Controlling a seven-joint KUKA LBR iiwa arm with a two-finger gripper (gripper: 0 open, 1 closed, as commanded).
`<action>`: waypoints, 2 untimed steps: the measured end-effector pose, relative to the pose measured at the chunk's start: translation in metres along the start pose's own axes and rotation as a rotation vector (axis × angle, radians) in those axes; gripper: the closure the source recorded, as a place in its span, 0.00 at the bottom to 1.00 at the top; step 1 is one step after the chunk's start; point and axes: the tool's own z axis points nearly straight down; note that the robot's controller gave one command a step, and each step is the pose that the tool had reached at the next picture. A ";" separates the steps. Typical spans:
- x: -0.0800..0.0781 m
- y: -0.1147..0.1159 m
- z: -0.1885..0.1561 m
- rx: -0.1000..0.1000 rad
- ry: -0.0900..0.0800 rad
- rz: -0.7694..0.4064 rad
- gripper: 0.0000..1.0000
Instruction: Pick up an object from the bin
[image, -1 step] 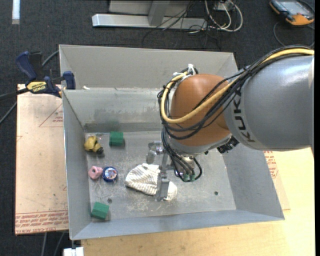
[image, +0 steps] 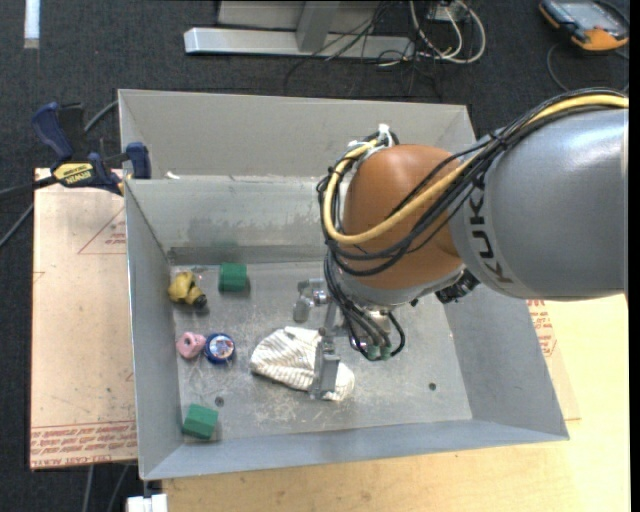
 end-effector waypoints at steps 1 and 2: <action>-0.010 -0.011 0.063 -0.001 0.000 -0.099 0.00; 0.016 -0.003 0.091 -0.001 0.000 -0.295 1.00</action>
Offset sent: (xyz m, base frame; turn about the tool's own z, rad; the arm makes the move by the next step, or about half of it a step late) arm -0.0157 -0.0033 -0.0904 -0.2976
